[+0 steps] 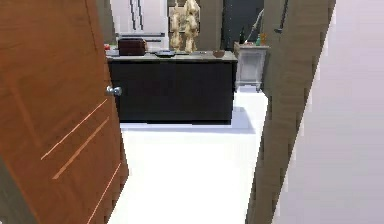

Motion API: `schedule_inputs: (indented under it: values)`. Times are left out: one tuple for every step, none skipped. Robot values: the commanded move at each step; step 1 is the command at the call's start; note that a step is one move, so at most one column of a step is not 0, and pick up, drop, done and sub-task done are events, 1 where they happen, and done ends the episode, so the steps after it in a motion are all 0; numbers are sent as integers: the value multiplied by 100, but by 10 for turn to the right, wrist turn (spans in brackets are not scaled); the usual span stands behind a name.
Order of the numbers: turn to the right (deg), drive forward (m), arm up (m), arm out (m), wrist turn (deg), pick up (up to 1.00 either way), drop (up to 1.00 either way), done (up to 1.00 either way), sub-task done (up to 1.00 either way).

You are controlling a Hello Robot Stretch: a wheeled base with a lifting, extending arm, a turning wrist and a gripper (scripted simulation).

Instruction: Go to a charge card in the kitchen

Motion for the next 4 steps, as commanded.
schedule_inputs:
  values:
    - [-300, 0, 0, 0, 0, 0, 0, 0, 0]
    - [0, 50, 0, 0, 0, 0, 0, 0, 0]
    - [180, 0, 0, 0, 0, 0, 0, 0, 0]
    - [0, 15, 0, 0, 0, 0, 0, 0, 0]
